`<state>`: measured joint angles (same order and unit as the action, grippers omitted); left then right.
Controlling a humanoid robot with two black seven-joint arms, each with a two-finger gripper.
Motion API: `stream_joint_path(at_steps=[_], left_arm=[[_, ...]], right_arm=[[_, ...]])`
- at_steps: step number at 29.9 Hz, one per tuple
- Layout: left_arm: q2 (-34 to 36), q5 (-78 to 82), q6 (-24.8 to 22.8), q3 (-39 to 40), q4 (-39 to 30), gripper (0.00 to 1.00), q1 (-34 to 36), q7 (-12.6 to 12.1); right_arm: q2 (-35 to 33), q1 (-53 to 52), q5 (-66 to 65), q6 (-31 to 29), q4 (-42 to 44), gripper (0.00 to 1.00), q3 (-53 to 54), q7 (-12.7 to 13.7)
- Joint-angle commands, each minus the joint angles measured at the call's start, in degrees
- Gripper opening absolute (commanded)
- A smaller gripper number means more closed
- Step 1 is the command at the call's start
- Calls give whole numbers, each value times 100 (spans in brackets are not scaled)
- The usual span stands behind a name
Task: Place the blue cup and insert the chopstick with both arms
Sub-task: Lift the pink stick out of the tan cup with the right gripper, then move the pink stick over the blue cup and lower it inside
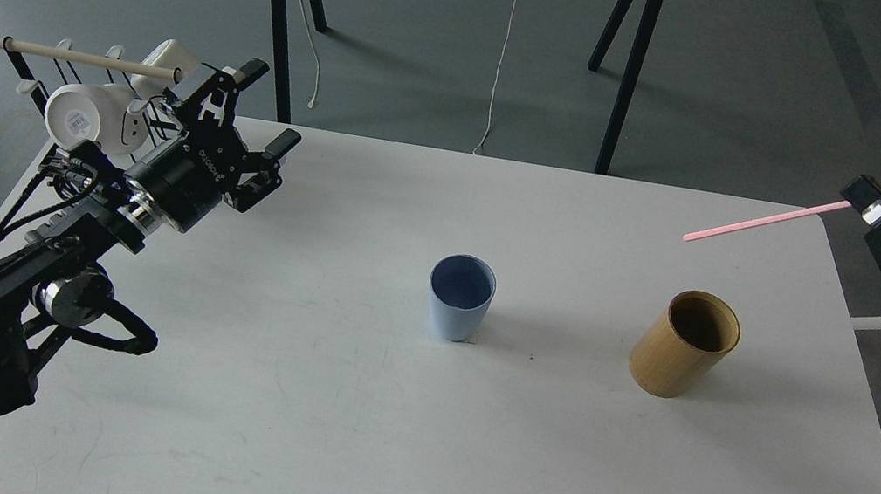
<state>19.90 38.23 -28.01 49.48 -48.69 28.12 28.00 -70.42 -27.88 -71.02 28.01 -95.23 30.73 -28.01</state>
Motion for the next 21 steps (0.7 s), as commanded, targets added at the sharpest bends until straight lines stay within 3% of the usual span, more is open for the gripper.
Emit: stream_joint_path(at_steps=[1, 14, 21], left_arm=[[-22, 0, 1, -8, 131, 98, -9, 0], [-268, 9, 1, -17, 228, 98, -9, 0], [-259, 9, 1, -17, 228, 98, -9, 0]], right_arm=[[406, -576, -183, -1, 249, 0, -329, 1], [3182, -2748, -790, -1, 2412, 0, -2993, 1], [3658, -3144, -782, -1, 2606, 0, -3450, 1]])
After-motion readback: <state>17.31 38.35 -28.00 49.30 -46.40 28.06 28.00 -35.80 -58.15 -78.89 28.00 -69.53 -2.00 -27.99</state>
